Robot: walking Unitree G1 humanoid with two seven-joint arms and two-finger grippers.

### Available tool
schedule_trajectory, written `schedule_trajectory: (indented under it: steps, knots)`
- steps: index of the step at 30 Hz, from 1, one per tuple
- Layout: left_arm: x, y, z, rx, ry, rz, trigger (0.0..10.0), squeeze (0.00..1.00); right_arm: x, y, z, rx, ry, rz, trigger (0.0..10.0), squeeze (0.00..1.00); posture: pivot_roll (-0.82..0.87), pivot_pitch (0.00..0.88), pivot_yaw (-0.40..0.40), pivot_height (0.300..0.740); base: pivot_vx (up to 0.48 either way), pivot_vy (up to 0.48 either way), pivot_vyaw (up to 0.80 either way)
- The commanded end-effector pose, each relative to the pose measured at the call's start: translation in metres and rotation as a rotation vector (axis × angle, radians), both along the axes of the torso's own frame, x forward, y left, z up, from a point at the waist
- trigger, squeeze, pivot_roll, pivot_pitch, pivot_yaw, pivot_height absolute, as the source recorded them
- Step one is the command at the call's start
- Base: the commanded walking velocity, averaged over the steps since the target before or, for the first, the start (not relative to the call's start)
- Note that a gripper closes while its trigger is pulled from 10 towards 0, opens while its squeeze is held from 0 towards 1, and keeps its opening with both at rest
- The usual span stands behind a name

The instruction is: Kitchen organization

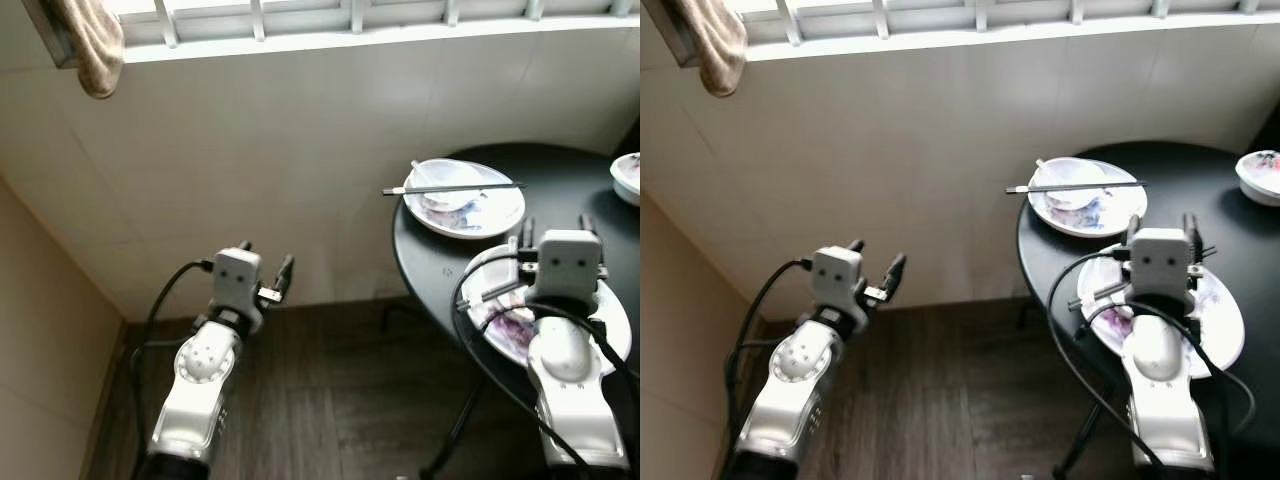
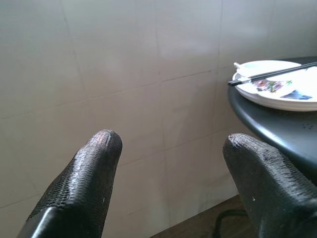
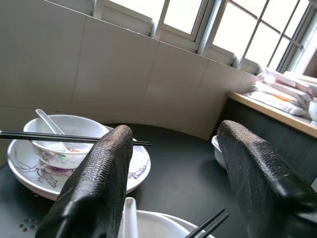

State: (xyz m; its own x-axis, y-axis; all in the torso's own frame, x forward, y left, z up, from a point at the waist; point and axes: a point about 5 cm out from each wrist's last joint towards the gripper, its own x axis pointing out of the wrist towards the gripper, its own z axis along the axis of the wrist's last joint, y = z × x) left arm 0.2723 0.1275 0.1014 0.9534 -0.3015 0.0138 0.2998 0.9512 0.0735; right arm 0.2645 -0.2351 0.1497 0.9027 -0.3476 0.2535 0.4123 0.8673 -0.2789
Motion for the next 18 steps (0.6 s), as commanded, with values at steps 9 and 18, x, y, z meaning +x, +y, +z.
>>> schedule_trajectory:
  steps: [9,18]
  knots:
    - [0.002,0.001,0.001,0.006,0.0,-0.005,10.0,0.0,-0.001,-0.008,-0.003,0.115,0.027,-0.036,10.0,0.0,-0.14,0.004,0.035,0.74,0.0,0.0,-0.7]
    - [0.002,0.001,0.001,0.005,-0.001,-0.003,10.0,0.0,0.006,-0.008,-0.015,0.466,0.054,0.035,10.0,0.0,-0.14,0.01,0.036,0.74,0.0,0.0,-0.27]
